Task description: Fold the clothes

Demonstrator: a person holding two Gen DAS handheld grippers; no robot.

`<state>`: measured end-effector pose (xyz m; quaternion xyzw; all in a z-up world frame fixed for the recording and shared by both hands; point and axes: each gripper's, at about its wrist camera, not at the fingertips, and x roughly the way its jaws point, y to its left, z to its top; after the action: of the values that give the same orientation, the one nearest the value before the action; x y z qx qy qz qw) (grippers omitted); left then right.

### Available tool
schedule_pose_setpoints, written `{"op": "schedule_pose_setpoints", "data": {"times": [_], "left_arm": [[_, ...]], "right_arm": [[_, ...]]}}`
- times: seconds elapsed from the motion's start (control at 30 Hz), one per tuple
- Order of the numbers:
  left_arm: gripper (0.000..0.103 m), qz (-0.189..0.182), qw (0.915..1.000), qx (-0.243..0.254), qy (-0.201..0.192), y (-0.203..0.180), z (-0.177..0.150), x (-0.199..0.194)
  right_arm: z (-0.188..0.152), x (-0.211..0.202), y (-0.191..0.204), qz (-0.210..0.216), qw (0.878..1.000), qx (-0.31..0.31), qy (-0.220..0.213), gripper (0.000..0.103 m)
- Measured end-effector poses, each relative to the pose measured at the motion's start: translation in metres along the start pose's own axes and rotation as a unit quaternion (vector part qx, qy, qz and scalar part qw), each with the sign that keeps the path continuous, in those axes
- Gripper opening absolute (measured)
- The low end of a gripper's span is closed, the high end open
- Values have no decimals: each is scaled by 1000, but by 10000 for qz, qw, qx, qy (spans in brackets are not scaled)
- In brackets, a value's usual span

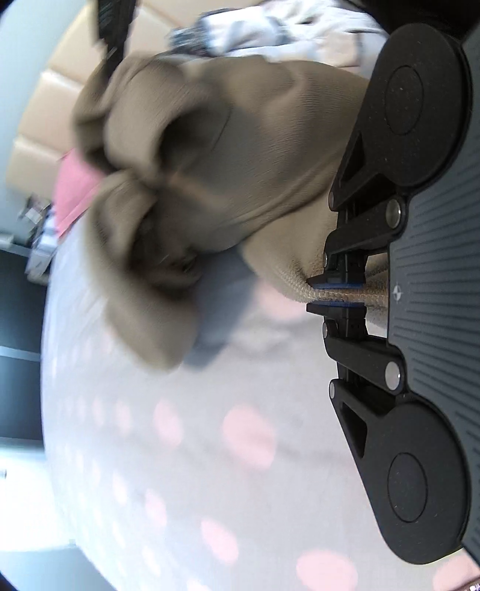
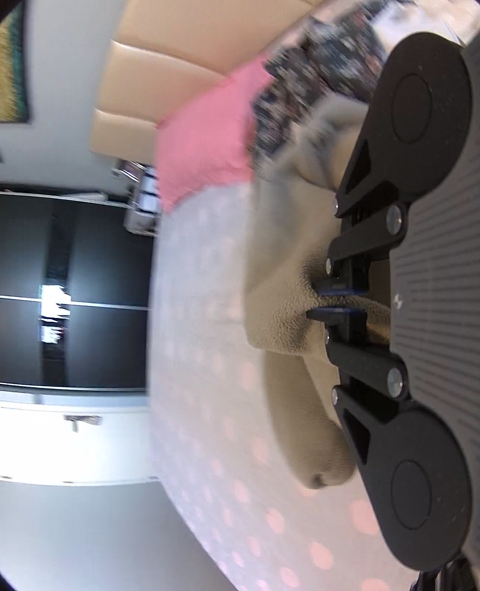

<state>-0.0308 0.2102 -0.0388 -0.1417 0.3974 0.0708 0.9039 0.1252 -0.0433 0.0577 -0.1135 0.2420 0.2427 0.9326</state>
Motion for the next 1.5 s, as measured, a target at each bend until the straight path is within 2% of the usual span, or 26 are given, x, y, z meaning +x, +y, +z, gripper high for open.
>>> {"op": "schedule_pose_setpoints", "data": {"times": [0.13, 0.3, 0.4, 0.5, 0.6, 0.63, 0.73, 0.87, 0.93, 1.0, 1.13, 1.2, 1.3, 1.33, 1.37, 1.4, 1.43, 1.5], "left_arm": [[4, 245, 9973, -302, -624, 26, 23, -56], [4, 559, 9865, -602, -1420, 61, 56, -128], [4, 909, 9737, -560, -2012, 75, 78, -175], [4, 1279, 9564, -628, -2551, 91, 99, -212], [4, 1636, 9454, -770, -2711, 119, 115, -199], [4, 1750, 9439, -827, -2677, 130, 117, -202], [4, 2019, 9447, -1110, -2335, 154, 107, -174], [4, 2259, 9505, -1261, -1724, 183, 77, -140], [4, 2373, 9540, -1300, -1293, 194, 67, -124], [4, 2520, 9554, -1317, -800, 202, 54, -124], [7, 2621, 9576, -1190, -129, 217, 41, -116], [10, 2566, 9592, -1179, 105, 221, 34, -119], [24, 2409, 9644, -1058, 253, 219, 32, -128], [33, 2330, 9670, -997, 253, 216, 32, -133], [41, 2212, 9706, -916, 239, 212, 34, -138], [53, 2083, 9743, -829, 223, 207, 35, -143], [54, 1961, 9778, -718, 186, 202, 37, -149], [54, 1799, 9823, -520, 29, 191, 43, -157]], "right_arm": [[39, -38, -8, -445, 9962, -323, -672, 6], [89, -94, -25, -924, 9840, -325, -1485, 5], [113, -125, -38, -1149, 9749, -189, -1899, 5], [126, -143, -59, -1316, 9699, 93, -2047, 5], [130, -144, -83, -1539, 9668, 407, -2001, 5], [127, -138, -92, -1611, 9670, 530, -1901, 5], [106, -106, -113, -1904, 9686, 702, -1435, 5], [57, -46, -128, -2227, 9712, 635, -562, 5], [30, -20, -138, -2191, 9728, 750, -52, 5], [7, 2, -146, -2156, 9723, 814, 387, 5], [-13, 23, -152, -2132, 9709, 679, 857, 6], [-15, 24, -153, -2010, 9720, 711, 987, 7], [-10, 12, -147, -1861, 9753, 683, 970, 13], [-8, 6, -144, -1878, 9762, 571, 922, 18], [-7, -1, -141, -1905, 9770, 434, 852, 34], [-5, -11, -136, -1961, 9777, 207, 720, 42], [-3, -21, -128, -2001, 9779, -57, 599, 47], [2, -32, -117, -1944, 9790, -450, 417, 47]]}}
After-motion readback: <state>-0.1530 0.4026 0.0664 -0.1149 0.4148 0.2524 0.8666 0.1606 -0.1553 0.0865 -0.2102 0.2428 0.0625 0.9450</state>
